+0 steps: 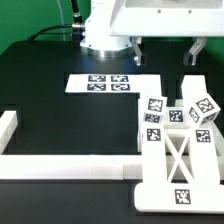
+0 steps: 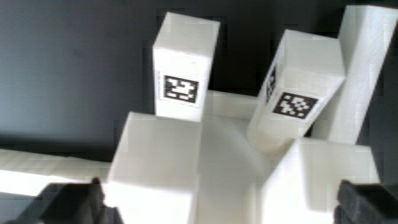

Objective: Assemble chair

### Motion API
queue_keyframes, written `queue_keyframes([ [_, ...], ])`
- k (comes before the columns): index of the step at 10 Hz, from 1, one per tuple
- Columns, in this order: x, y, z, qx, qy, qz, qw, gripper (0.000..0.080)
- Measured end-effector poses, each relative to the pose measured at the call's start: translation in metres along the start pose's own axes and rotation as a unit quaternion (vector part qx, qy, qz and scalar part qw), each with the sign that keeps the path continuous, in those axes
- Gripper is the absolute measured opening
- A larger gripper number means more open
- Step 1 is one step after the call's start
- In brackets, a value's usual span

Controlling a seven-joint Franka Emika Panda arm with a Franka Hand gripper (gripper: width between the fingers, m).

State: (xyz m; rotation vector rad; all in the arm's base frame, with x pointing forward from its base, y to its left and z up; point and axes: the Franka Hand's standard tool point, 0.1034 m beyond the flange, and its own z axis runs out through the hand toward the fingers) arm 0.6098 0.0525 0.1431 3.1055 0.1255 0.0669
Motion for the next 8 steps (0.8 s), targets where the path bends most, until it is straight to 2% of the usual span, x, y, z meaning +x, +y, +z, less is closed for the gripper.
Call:
queue_keyframes([
  [3, 0.000, 0.000, 0.001, 0.000, -0.001, -0.001, 1.000, 0.0649],
  [6, 0.033, 0.011, -0.001, -0.006, 0.012, 0.004, 1.000, 0.0649],
  [7, 0.039, 0.011, 0.002, -0.008, 0.014, 0.004, 1.000, 0.0649],
  [8, 0.038, 0.010, 0.004, -0.008, 0.014, 0.003, 1.000, 0.0649],
])
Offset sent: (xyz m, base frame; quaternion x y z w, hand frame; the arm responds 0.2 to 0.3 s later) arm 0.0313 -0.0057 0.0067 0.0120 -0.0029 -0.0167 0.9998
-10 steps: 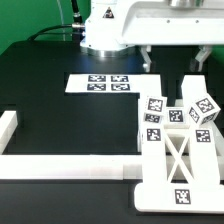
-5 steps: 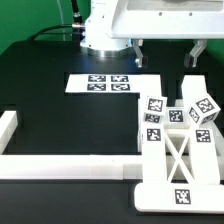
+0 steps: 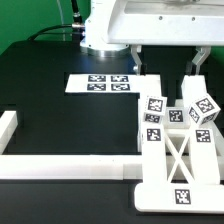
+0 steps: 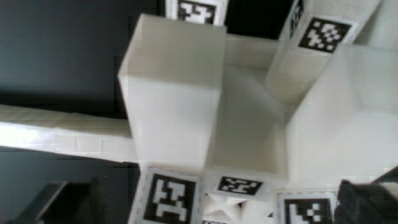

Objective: Assemble chair

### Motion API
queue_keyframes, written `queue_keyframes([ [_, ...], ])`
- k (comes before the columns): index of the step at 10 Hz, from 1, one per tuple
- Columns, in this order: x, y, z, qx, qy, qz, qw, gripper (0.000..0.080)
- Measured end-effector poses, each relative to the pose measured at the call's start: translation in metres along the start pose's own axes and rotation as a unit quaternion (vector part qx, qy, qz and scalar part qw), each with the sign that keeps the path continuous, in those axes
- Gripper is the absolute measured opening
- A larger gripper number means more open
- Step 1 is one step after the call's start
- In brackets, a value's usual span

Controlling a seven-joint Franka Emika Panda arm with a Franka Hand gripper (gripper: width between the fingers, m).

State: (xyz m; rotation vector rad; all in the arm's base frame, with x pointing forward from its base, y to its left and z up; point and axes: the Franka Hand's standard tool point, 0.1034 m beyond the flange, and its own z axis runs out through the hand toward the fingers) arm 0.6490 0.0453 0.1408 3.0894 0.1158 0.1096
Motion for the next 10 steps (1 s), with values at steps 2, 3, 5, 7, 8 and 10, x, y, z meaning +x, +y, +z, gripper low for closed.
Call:
queue_keyframes([
  [2, -0.005, -0.005, 0.007, -0.001, 0.007, -0.004, 1.000, 0.0649],
  [3, -0.010, -0.010, 0.012, -0.001, 0.012, -0.007, 1.000, 0.0649],
  [5, -0.017, -0.016, 0.017, -0.001, 0.022, -0.011, 1.000, 0.0649],
  [7, -0.023, -0.018, 0.019, -0.001, 0.030, -0.013, 0.999, 0.0649],
  [8, -0.026, -0.017, 0.020, -0.001, 0.035, -0.014, 0.999, 0.0649],
  [10, -0.031, -0.011, 0.024, -0.002, 0.041, -0.016, 0.999, 0.0649],
])
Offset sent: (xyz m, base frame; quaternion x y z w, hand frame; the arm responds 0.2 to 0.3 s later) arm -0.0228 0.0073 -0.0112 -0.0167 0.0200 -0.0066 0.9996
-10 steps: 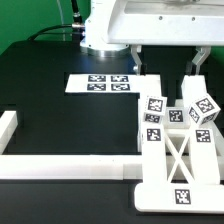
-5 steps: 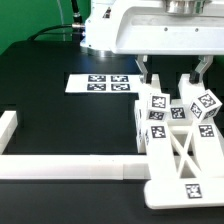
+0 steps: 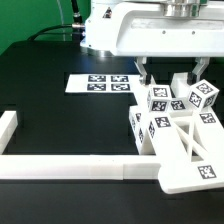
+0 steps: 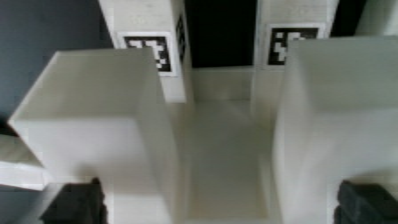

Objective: Assemble chair

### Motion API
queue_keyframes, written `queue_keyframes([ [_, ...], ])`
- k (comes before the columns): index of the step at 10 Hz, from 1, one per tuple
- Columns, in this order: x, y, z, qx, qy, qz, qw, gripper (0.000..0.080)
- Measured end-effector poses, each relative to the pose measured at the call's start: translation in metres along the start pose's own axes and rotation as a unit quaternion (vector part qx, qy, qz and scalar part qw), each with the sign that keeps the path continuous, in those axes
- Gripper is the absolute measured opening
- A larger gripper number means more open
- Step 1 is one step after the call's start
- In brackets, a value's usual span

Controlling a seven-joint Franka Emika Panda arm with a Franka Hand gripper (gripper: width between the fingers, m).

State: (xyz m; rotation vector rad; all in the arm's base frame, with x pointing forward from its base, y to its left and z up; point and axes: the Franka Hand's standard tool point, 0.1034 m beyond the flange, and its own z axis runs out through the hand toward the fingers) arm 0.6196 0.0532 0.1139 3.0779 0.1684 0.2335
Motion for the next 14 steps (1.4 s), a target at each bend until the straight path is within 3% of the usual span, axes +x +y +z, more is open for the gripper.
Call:
queue_keyframes([
  [3, -0.012, 0.007, 0.009, -0.003, 0.014, -0.003, 1.000, 0.0649],
  [7, -0.013, 0.008, 0.008, -0.004, 0.023, -0.003, 1.000, 0.0649],
  [12, -0.003, 0.006, -0.019, 0.003, 0.007, -0.005, 1.000, 0.0649],
  [14, 0.011, 0.002, -0.039, 0.007, 0.006, -0.005, 1.000, 0.0649],
])
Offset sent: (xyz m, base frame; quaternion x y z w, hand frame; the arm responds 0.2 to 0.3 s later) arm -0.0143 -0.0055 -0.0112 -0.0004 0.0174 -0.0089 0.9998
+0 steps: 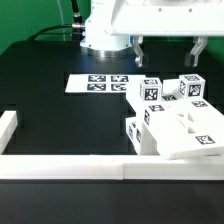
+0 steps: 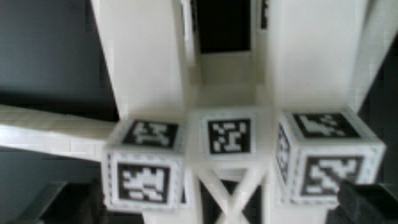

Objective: Assemble chair

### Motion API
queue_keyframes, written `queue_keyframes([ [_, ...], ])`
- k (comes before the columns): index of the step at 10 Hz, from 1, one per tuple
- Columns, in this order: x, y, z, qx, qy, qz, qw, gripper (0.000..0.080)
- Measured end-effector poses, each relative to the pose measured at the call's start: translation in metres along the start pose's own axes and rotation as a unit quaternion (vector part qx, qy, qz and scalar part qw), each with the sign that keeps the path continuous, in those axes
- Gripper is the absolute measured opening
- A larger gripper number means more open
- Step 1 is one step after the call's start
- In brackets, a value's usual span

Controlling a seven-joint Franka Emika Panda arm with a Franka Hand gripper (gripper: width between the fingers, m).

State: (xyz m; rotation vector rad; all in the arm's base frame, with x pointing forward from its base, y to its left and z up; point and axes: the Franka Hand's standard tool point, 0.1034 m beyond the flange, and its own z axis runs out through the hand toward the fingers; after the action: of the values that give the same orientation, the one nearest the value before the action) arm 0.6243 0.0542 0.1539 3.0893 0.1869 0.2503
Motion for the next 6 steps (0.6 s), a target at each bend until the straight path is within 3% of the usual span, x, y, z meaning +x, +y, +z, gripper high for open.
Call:
queue_keyframes([
  [2, 0.008, -0.013, -0.007, 0.003, 0.000, 0.001, 1.000, 0.0649],
  [4, 0.015, -0.018, 0.000, 0.001, 0.000, 0.005, 1.000, 0.0649],
  [6, 0.024, -0.034, 0.009, 0.003, 0.001, 0.023, 1.000, 0.0649],
])
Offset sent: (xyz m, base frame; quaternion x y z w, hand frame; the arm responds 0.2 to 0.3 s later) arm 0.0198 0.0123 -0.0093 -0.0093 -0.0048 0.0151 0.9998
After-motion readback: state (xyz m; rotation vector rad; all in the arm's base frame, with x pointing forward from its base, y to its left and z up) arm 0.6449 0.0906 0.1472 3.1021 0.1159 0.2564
